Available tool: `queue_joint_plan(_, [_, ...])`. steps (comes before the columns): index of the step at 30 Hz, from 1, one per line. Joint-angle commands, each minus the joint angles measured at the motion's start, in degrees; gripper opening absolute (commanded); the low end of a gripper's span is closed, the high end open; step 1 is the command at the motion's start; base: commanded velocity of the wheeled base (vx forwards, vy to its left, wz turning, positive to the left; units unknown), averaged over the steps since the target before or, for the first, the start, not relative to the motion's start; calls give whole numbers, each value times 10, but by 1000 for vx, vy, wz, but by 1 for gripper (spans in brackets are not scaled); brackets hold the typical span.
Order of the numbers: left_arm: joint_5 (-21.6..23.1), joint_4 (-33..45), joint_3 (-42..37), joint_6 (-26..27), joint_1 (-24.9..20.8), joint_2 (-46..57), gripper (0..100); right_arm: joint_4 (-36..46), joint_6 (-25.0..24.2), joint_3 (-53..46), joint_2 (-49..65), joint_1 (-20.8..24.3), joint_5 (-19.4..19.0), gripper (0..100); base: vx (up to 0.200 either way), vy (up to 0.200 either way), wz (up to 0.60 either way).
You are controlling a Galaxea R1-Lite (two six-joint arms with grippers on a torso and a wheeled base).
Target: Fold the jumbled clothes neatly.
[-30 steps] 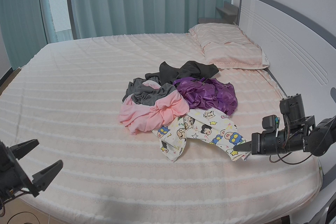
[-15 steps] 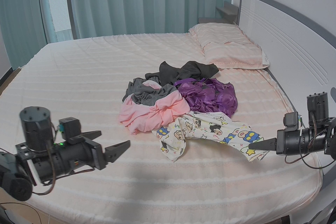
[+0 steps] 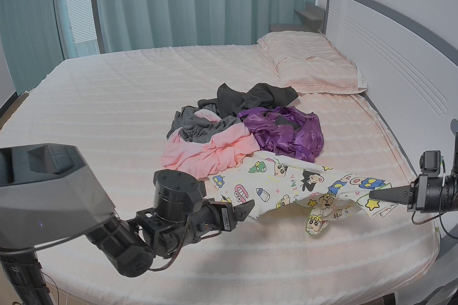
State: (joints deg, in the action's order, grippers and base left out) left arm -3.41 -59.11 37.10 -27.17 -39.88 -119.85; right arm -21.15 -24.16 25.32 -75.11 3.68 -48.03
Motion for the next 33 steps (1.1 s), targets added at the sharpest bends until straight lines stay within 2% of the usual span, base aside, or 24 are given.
queue_joint_plan(1, [-27,-30,35,-11,-12,-84,100,-1,0,-3,18,-7,-2,0,0,0,0])
queue_joint_plan(8, [-25,-58,-2,-17,-24,-87,100,-1,-1,16,11,-7,3,0,0,0,0])
queue_joint_plan(12, [-25,-97,-16,-13,-49,-85,100,1,0,25,11,2,3,0,0,0,0])
queue_joint_plan(17, [-33,-118,25,-12,-49,-125,100,1,-5,41,15,16,5,0,0,0,0])
queue_joint_plan(25, [-85,-145,87,-17,-35,-187,100,1,-37,60,49,42,7,0,0,0,0])
queue_joint_plan(29, [-129,-168,134,-17,-34,-226,100,1,-44,64,63,47,7,0,0,0,0])
queue_joint_plan(33, [-135,-177,143,-16,-35,-246,100,0,-57,74,67,58,9,0,0,0,0])
